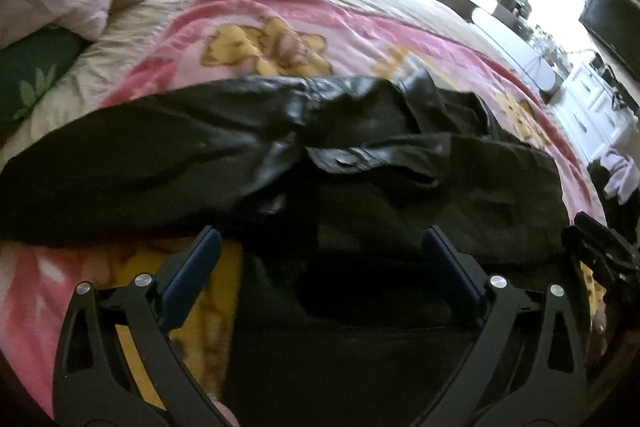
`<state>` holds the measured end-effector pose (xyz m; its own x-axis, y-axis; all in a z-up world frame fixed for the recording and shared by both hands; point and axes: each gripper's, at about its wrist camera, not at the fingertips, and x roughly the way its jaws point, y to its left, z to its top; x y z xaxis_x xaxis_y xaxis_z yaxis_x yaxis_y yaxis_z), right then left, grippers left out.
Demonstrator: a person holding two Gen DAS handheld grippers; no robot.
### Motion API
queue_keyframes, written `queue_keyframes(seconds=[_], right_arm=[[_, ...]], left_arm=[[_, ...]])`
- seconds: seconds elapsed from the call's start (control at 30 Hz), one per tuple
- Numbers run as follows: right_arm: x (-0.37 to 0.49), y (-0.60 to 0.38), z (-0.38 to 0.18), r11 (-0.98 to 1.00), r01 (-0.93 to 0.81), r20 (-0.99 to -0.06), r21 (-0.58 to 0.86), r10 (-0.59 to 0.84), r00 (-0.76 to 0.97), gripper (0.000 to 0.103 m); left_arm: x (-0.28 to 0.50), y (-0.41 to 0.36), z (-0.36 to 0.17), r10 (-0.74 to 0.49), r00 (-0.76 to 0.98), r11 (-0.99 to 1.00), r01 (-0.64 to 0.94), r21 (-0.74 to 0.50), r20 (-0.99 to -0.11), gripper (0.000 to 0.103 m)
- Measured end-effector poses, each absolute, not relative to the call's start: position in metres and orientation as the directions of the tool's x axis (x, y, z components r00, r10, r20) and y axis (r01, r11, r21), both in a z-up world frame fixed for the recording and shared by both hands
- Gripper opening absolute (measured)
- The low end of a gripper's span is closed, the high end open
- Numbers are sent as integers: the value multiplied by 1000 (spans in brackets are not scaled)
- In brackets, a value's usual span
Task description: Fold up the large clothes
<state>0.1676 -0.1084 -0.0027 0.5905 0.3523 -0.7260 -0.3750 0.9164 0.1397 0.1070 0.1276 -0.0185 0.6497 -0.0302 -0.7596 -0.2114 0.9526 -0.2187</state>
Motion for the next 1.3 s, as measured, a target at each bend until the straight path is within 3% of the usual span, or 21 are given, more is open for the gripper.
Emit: queue_keyframes(seconds=[0.5, 1.1, 1.3], right_arm=[[155, -10, 24, 851, -508, -677, 133, 452, 580, 99], [143, 95, 23, 752, -654, -704, 82, 508, 496, 99], [141, 116, 22, 730, -677, -706, 92, 527, 473, 99]], left_arm=[[76, 205, -18, 78, 636, 876, -411, -251, -768, 94], [33, 302, -31, 224, 583, 694, -658, -292, -781, 94], [21, 329, -43, 217, 564, 613, -714, -339, -797, 94]])
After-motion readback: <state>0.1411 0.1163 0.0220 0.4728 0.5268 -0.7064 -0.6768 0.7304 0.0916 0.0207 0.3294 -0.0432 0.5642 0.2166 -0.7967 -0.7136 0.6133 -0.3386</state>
